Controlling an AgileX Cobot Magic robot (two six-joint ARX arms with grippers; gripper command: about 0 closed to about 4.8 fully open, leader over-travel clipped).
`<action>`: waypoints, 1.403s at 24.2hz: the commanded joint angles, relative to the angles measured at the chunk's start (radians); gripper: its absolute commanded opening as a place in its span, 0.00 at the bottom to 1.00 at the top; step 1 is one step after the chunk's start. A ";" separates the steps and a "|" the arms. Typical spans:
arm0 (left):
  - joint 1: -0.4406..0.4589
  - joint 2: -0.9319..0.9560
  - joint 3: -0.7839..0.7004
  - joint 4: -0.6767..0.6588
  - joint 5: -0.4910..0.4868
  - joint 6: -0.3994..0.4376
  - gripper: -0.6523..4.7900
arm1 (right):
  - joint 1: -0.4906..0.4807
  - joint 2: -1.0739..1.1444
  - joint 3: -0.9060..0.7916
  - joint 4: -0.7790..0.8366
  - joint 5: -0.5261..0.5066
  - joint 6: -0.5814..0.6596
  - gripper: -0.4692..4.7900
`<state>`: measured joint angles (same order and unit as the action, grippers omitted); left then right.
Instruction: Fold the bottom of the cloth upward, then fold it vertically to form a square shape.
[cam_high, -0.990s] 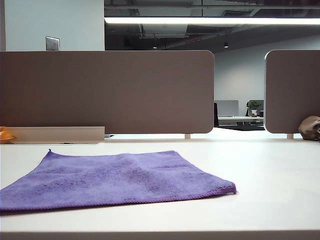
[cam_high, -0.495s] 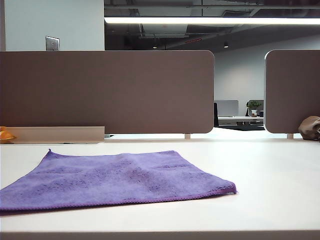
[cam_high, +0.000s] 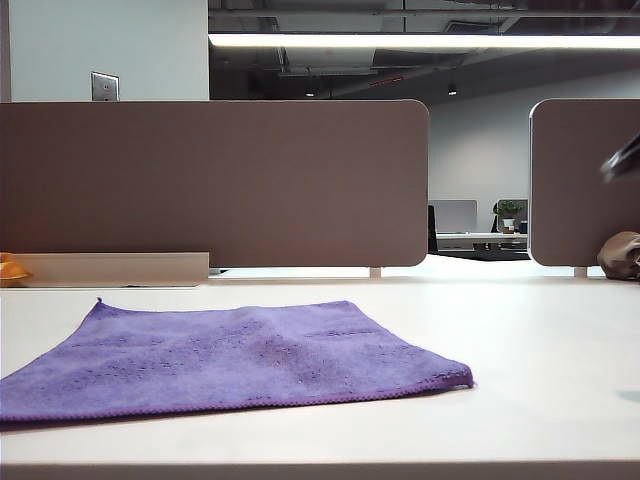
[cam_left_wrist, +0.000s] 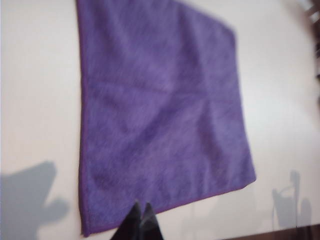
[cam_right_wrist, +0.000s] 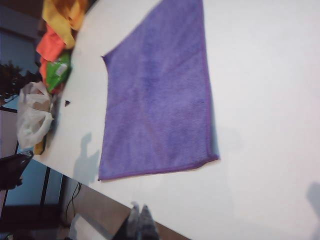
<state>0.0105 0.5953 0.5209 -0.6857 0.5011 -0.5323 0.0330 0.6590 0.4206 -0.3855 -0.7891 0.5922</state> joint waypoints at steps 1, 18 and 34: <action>0.000 0.254 0.002 0.089 0.136 0.002 0.11 | 0.079 0.274 0.052 0.128 -0.043 -0.022 0.15; -0.001 0.397 0.001 -0.024 0.016 0.133 0.18 | 0.201 0.769 0.318 0.035 0.100 -0.274 0.38; -0.157 0.444 -0.007 -0.043 -0.079 0.135 0.25 | 0.275 0.893 0.319 -0.014 0.116 -0.314 0.39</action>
<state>-0.1432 1.0252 0.5148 -0.7406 0.4313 -0.3969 0.3050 1.5478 0.7341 -0.4011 -0.6769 0.2852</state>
